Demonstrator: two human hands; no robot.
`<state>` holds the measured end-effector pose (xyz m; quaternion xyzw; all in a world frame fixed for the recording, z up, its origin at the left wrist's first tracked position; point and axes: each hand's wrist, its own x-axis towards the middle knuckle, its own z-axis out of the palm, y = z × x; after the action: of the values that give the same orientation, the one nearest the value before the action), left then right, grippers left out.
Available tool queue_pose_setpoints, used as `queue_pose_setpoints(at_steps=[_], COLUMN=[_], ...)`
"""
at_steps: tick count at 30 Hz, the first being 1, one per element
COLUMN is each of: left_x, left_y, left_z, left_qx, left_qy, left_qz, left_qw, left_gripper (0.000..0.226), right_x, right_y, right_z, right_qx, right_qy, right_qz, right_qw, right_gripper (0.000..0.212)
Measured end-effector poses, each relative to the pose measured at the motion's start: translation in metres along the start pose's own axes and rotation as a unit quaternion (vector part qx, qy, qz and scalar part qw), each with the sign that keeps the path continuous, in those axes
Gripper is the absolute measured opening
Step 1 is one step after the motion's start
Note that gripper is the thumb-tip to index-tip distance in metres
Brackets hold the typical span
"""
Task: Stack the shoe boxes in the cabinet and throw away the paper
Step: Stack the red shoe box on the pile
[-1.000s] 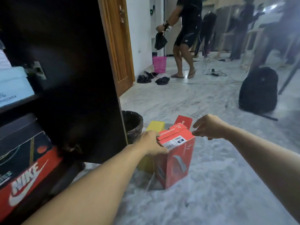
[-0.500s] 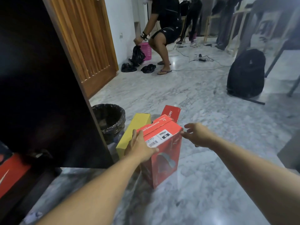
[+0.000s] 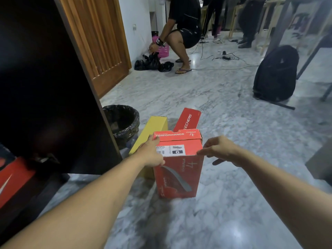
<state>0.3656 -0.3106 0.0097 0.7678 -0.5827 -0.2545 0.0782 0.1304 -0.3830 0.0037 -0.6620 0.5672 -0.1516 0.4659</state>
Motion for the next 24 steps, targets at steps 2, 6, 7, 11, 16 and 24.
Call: queue_pose_setpoints(at_steps=[2, 6, 7, 11, 16, 24], left_x=[-0.002, -0.007, -0.009, -0.012, -0.025, -0.052], left_y=[-0.004, -0.009, -0.009, -0.012, -0.017, -0.027], left_z=[0.003, 0.017, 0.019, 0.026, 0.033, 0.065], left_qx=[-0.078, -0.223, -0.249, -0.324, -0.366, -0.463], left_qy=[-0.011, 0.020, 0.030, 0.088, 0.082, 0.073], left_qz=[-0.014, 0.003, 0.004, -0.013, -0.018, -0.088], left_qw=[0.997, 0.975, 0.968, 0.942, 0.927, 0.879], left_gripper=[0.097, 0.091, 0.090, 0.077, 0.090, 0.035], right_x=[-0.004, -0.010, -0.011, -0.020, -0.038, -0.064], right_y=[-0.001, -0.009, -0.011, -0.018, -0.014, 0.035], right_z=[0.001, -0.002, -0.002, -0.001, 0.003, 0.055], right_qx=[0.012, 0.001, -0.011, 0.005, -0.015, 0.034], right_qy=[0.026, -0.015, -0.026, -0.065, -0.039, -0.015], right_qz=[-0.016, -0.050, -0.050, -0.057, -0.071, -0.061], right_qw=[0.999, 0.999, 0.998, 0.996, 0.997, 0.997], right_gripper=[0.072, 0.114, 0.116, 0.114, 0.091, 0.048])
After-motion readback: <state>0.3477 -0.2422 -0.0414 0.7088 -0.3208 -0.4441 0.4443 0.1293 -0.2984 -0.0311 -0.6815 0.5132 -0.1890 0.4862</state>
